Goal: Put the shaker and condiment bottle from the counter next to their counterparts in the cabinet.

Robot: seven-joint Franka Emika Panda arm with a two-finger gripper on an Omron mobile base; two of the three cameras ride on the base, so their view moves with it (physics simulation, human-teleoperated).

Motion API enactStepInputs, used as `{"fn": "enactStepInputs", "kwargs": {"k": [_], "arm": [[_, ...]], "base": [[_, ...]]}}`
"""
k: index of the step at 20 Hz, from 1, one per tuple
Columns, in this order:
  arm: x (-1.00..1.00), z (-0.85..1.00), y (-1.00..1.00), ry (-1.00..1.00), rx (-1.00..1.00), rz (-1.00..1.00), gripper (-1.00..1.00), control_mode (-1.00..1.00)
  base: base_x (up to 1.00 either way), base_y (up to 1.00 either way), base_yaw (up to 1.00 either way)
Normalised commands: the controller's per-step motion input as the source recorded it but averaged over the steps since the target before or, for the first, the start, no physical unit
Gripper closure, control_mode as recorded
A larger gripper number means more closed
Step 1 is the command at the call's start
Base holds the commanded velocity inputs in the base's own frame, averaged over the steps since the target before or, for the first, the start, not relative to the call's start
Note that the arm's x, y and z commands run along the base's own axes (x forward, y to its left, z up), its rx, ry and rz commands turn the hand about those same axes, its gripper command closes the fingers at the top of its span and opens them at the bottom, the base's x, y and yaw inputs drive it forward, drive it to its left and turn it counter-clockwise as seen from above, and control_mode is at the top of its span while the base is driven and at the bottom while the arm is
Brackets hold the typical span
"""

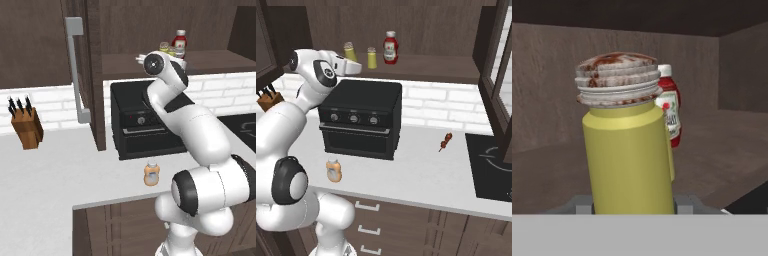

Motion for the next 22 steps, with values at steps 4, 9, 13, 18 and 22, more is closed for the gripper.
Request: {"fn": "enactStepInputs", "kwargs": {"k": [4, 9, 13, 18, 22], "arm": [[0.19, -0.03, 0.0, 0.0, 0.02, 0.0, 1.0, -1.0], [0.15, 0.0, -0.03, 0.0, 0.03, 0.0, 1.0, -1.0], [0.13, 0.0, -0.08, 0.0, 0.03, 0.0, 1.0, -1.0], [0.12, -0.03, -0.11, 0.0, 0.03, 0.0, 1.0, -1.0], [0.16, -0.09, -0.1, 0.0, 0.04, 0.0, 1.0, -1.0]], "base": [[0.0, 0.0, 0.0], [0.0, 0.0, 0.0], [0.0, 0.0, 0.0], [0.0, 0.0, 0.0], [0.0, 0.0, 0.0]]}}
